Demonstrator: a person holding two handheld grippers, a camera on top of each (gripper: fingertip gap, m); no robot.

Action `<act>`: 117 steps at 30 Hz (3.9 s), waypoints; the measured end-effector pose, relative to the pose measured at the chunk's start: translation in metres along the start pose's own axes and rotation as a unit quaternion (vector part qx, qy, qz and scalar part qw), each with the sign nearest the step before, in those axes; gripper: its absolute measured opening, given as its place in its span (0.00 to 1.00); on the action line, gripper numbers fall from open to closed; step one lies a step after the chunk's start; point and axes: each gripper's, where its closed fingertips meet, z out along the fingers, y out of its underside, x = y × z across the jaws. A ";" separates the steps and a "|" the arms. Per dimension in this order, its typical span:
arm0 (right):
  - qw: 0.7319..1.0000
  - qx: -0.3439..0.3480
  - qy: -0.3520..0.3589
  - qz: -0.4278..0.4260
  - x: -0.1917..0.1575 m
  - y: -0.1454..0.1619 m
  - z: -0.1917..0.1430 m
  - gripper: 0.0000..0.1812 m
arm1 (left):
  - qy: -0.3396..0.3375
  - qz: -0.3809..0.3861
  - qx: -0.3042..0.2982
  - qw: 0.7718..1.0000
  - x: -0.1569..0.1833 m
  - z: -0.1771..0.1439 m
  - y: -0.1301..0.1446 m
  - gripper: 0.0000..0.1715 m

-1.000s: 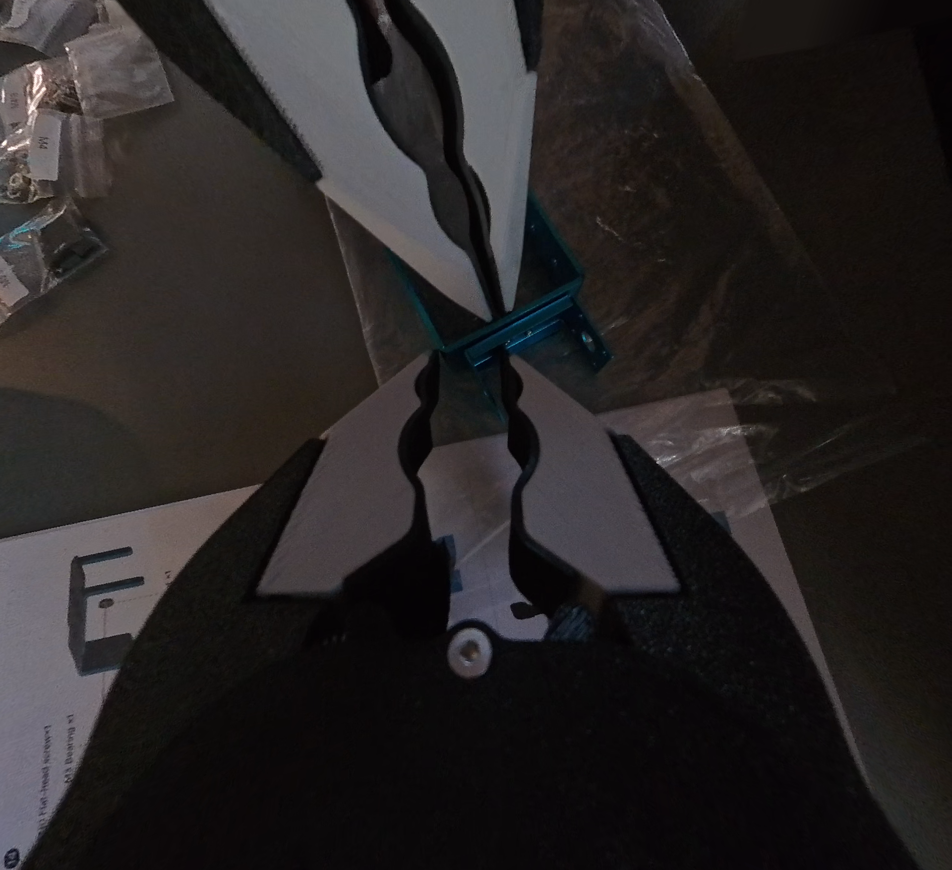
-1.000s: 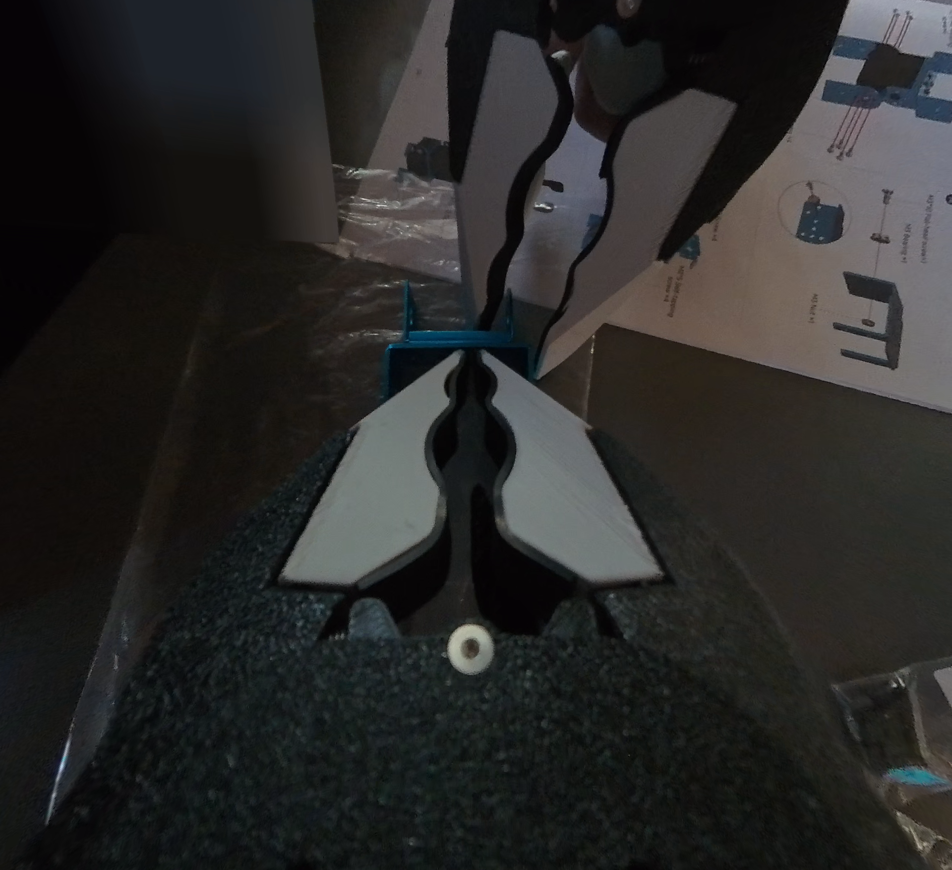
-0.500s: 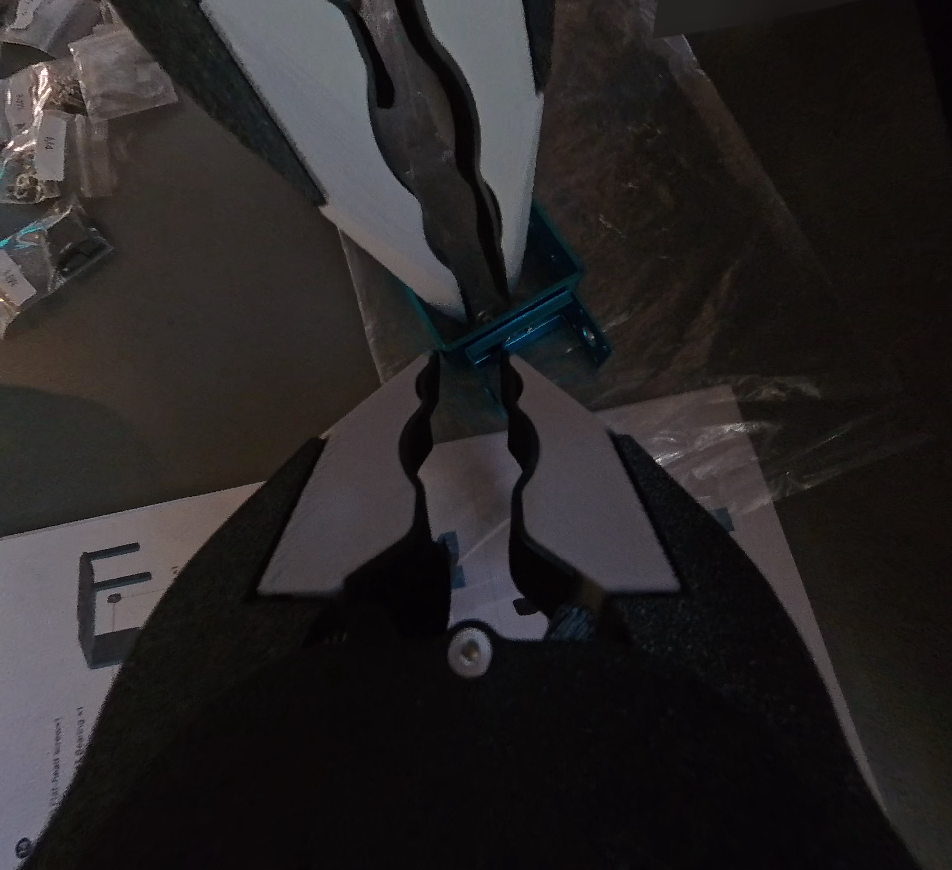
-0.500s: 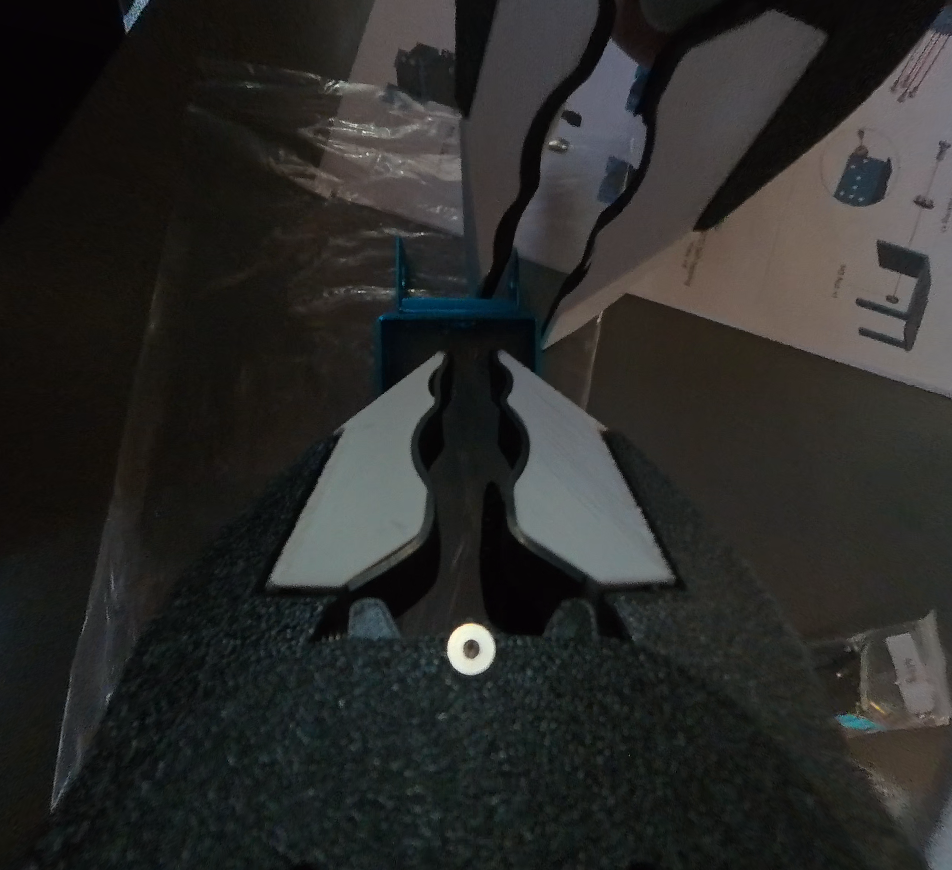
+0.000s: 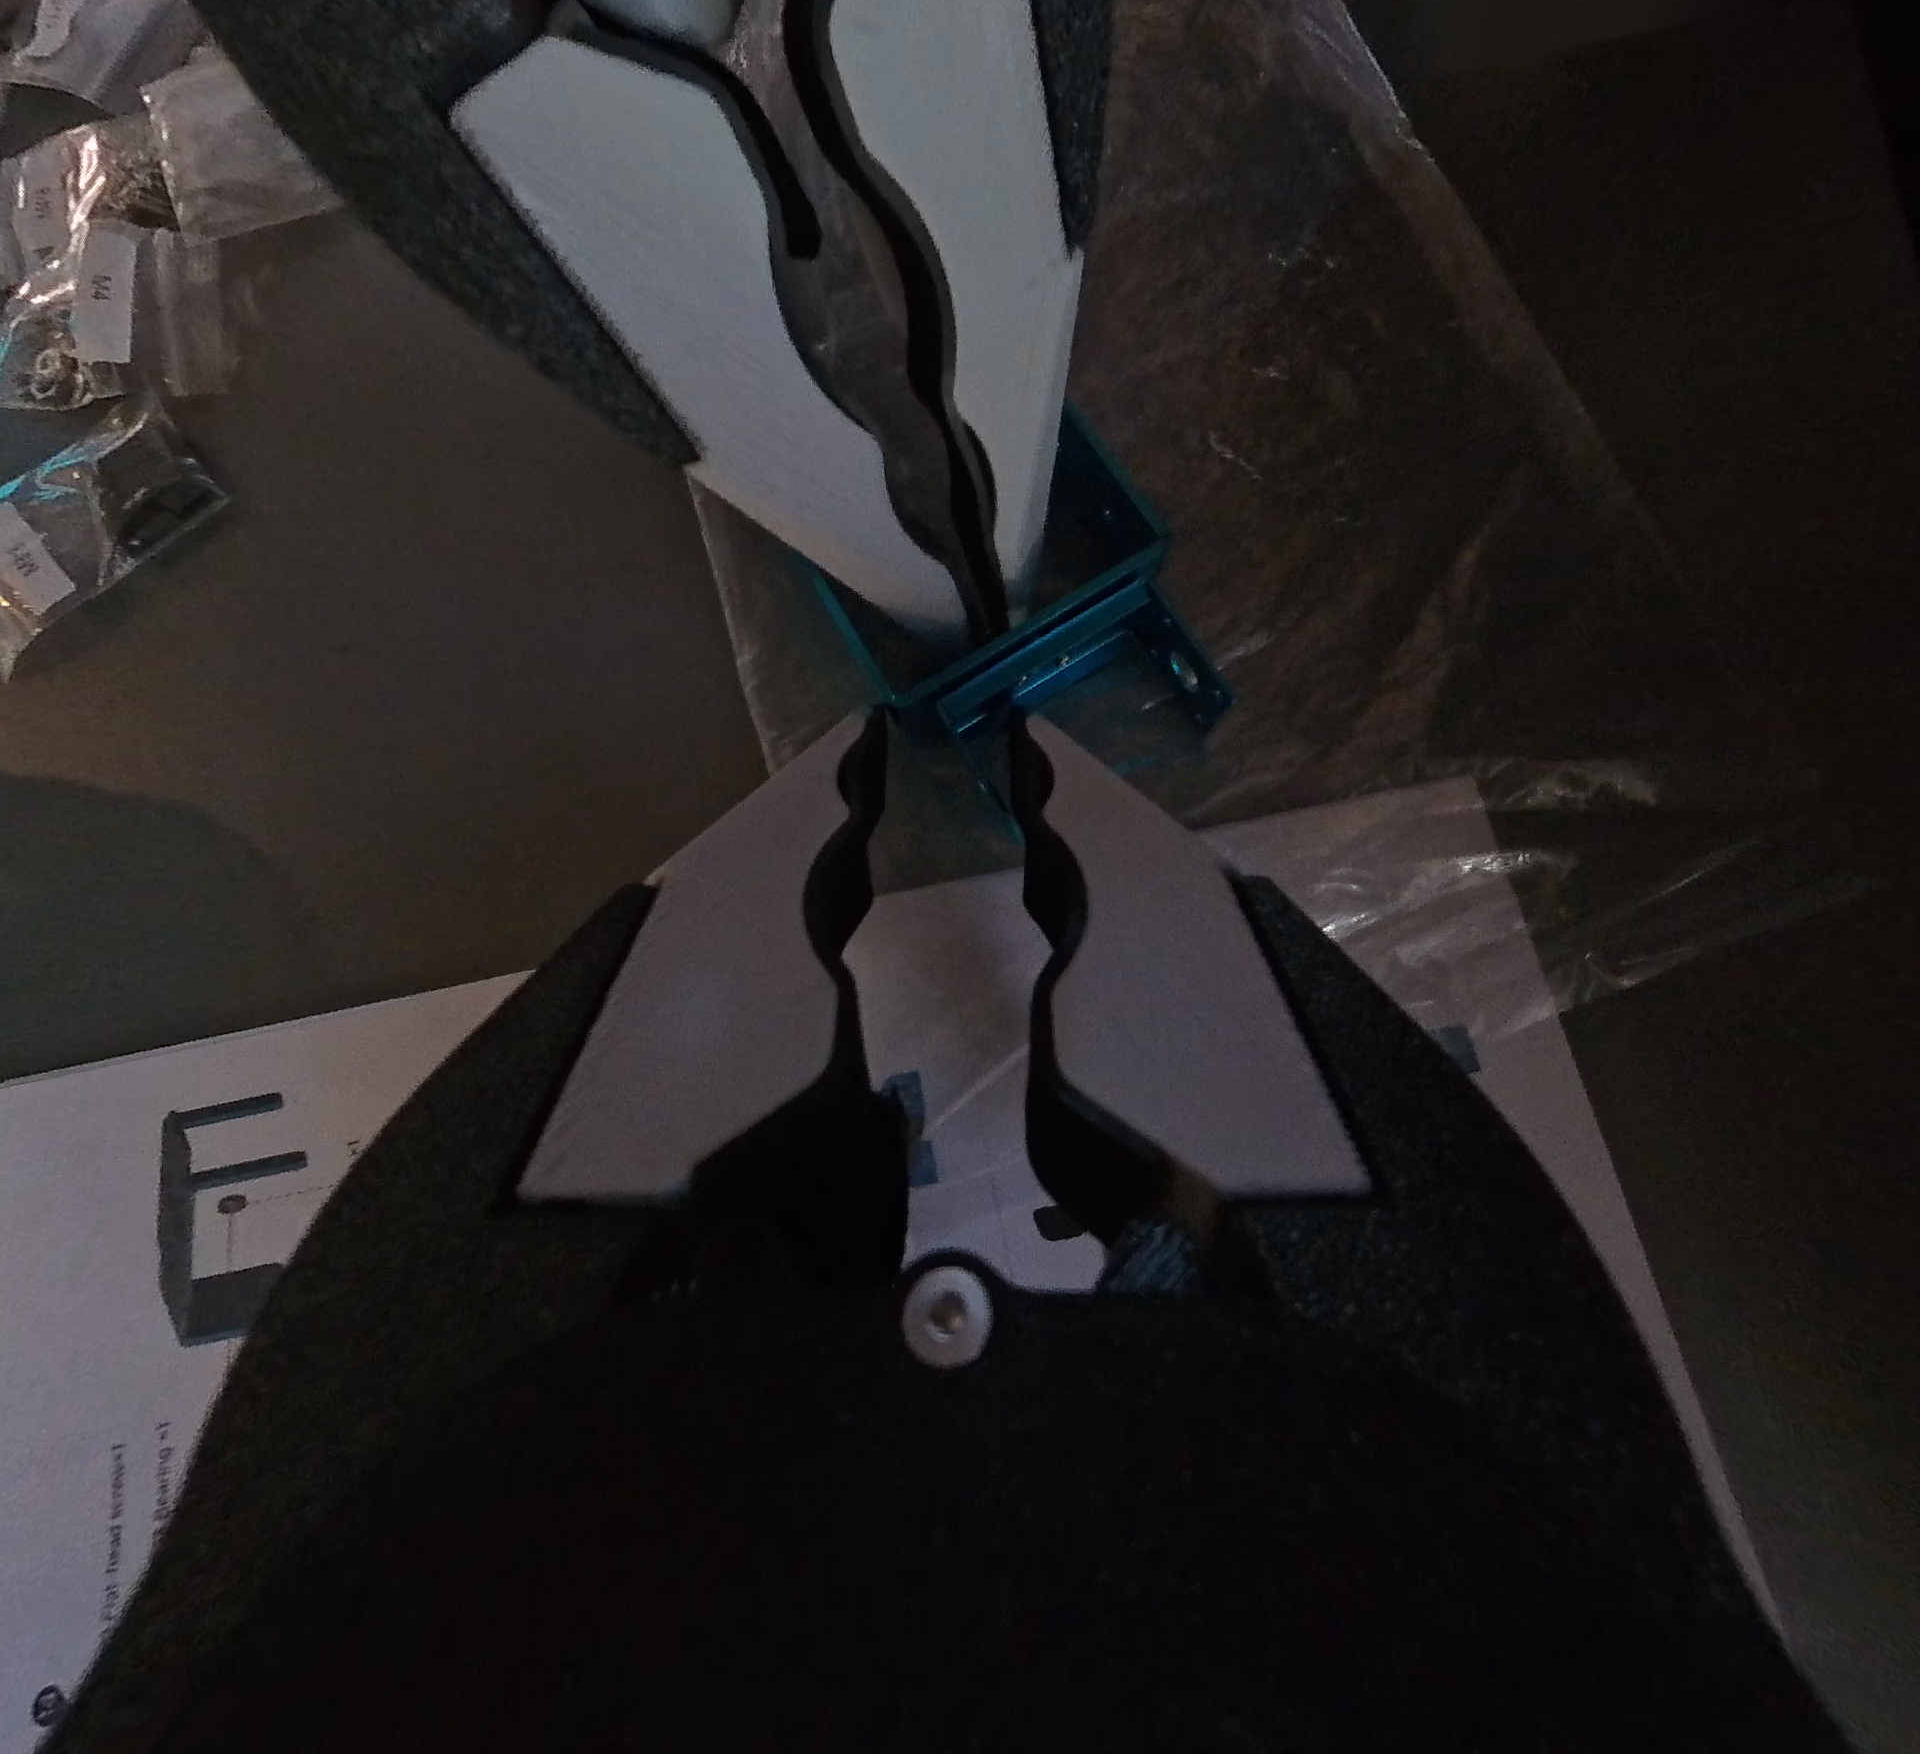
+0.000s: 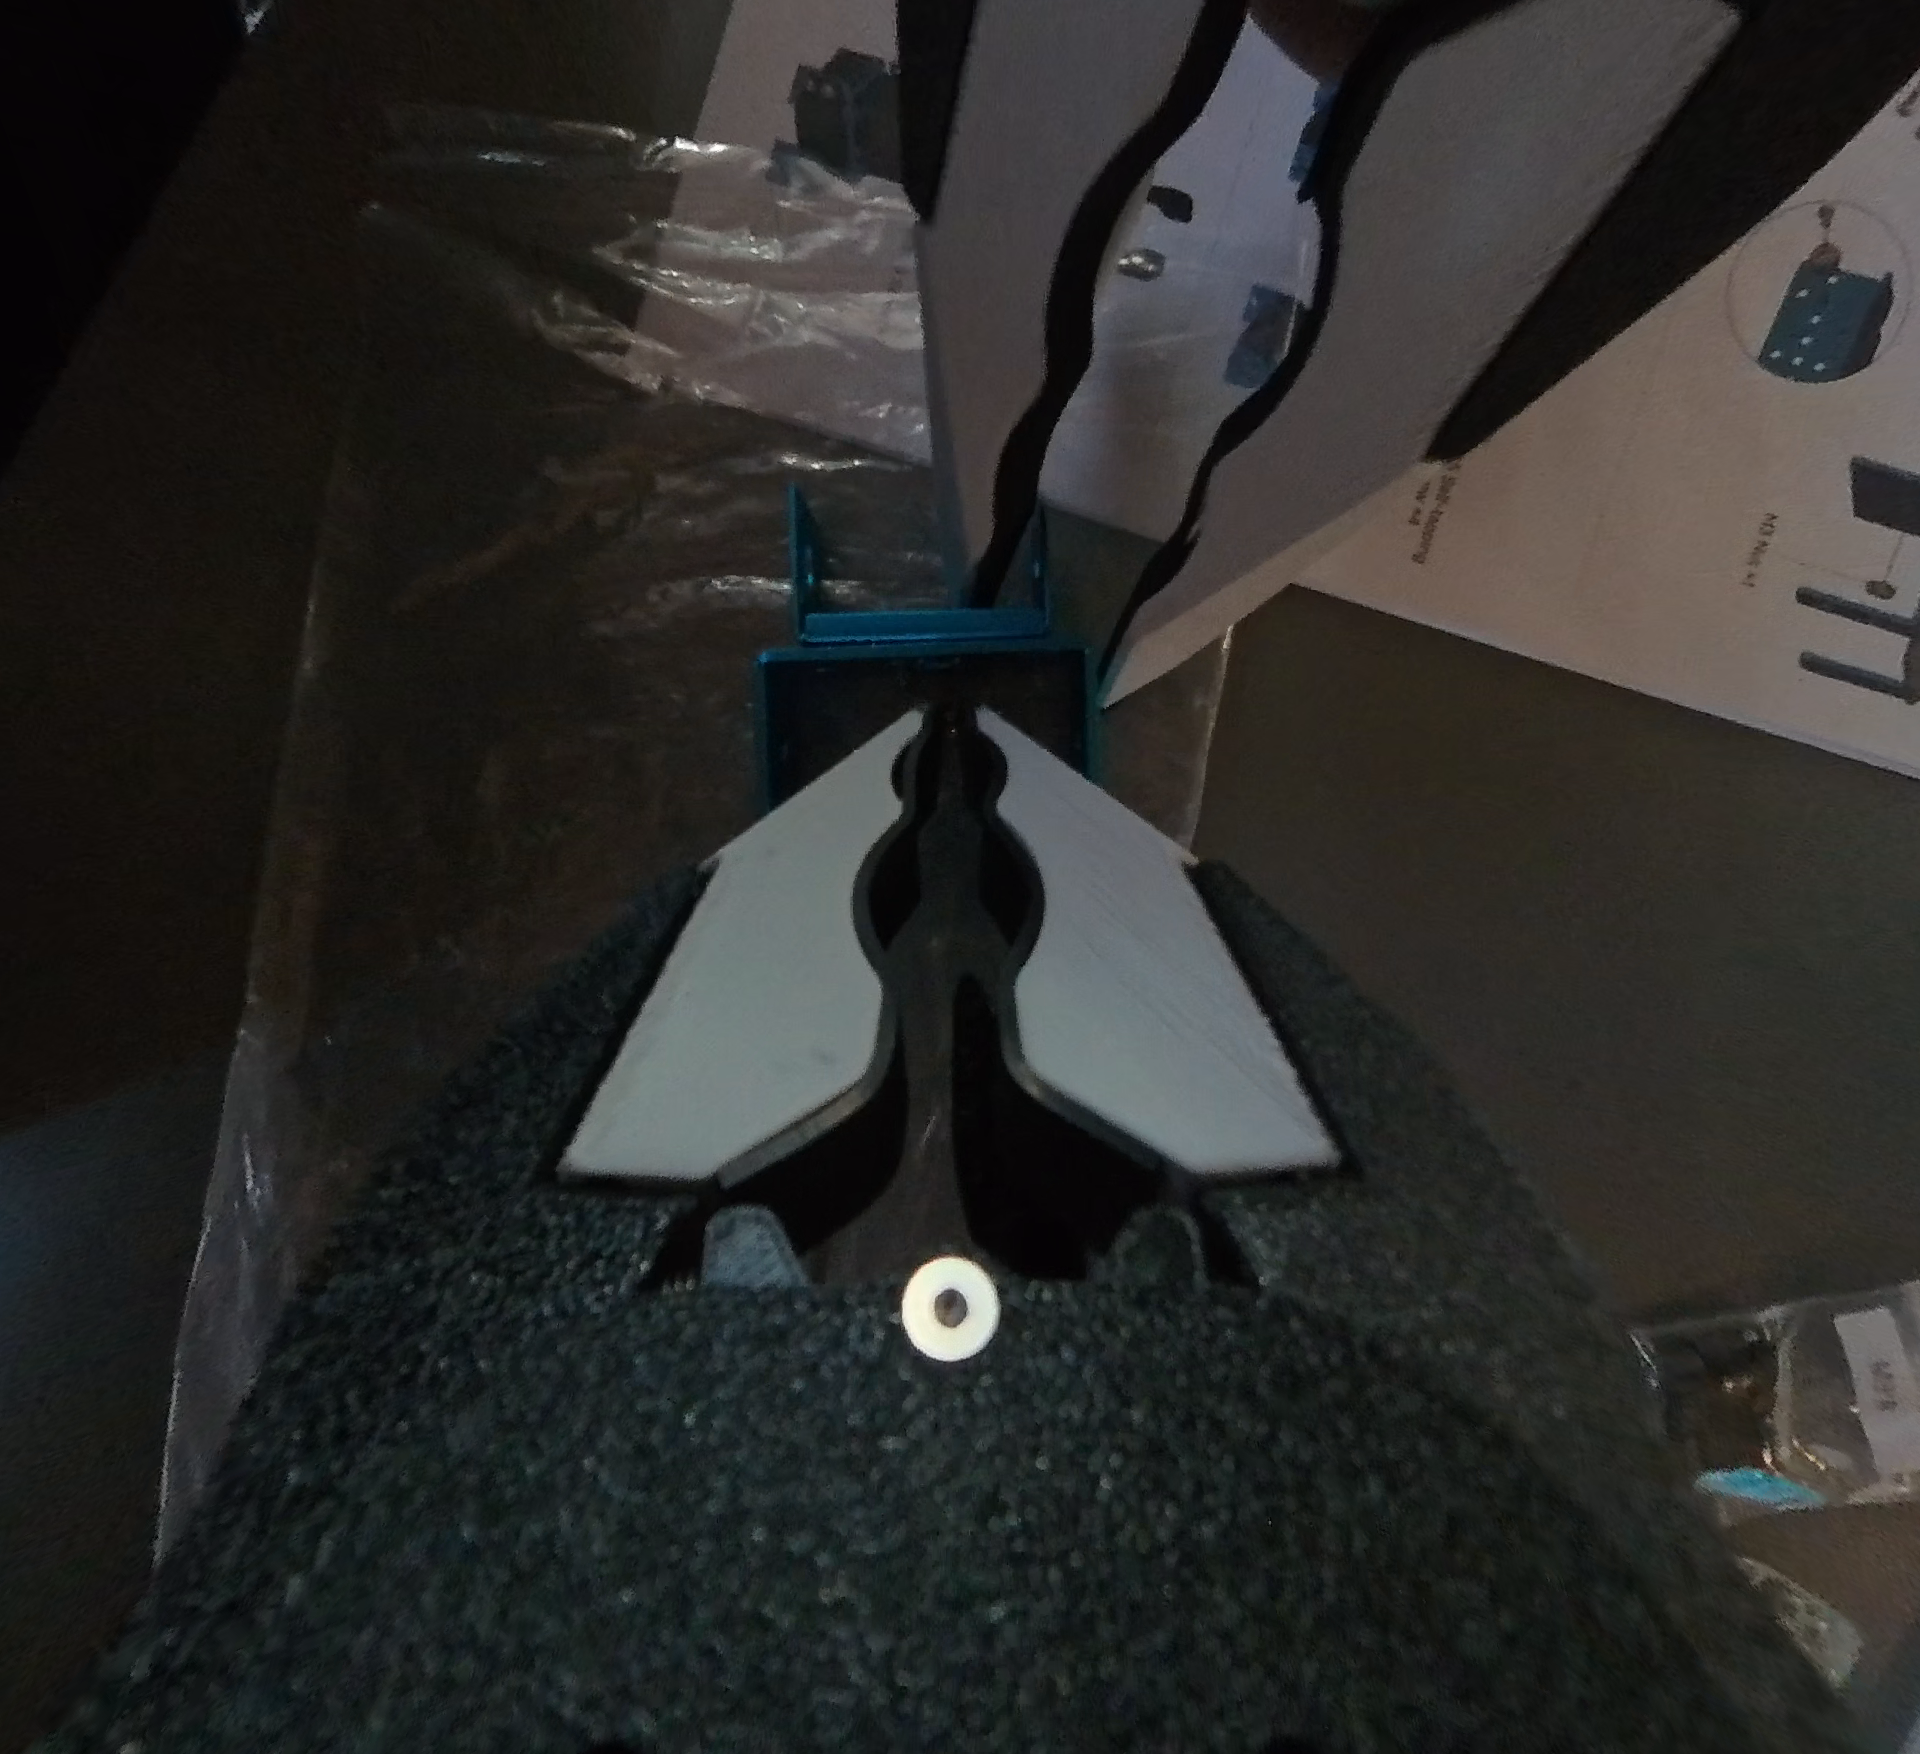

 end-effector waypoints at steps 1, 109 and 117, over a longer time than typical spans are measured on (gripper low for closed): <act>1.000 -0.002 0.004 -0.002 0.001 0.001 -0.001 0.01 | 0.000 0.000 0.000 1.000 0.000 0.000 0.000 0.13; 0.909 0.240 -0.128 0.316 0.007 -0.011 -0.022 0.00 | -0.004 -0.019 0.034 0.999 -0.009 -0.003 -0.009 0.13; 0.912 0.232 -0.125 0.313 0.006 -0.011 -0.019 0.01 | 0.001 -0.026 0.037 0.999 -0.010 -0.003 -0.009 0.13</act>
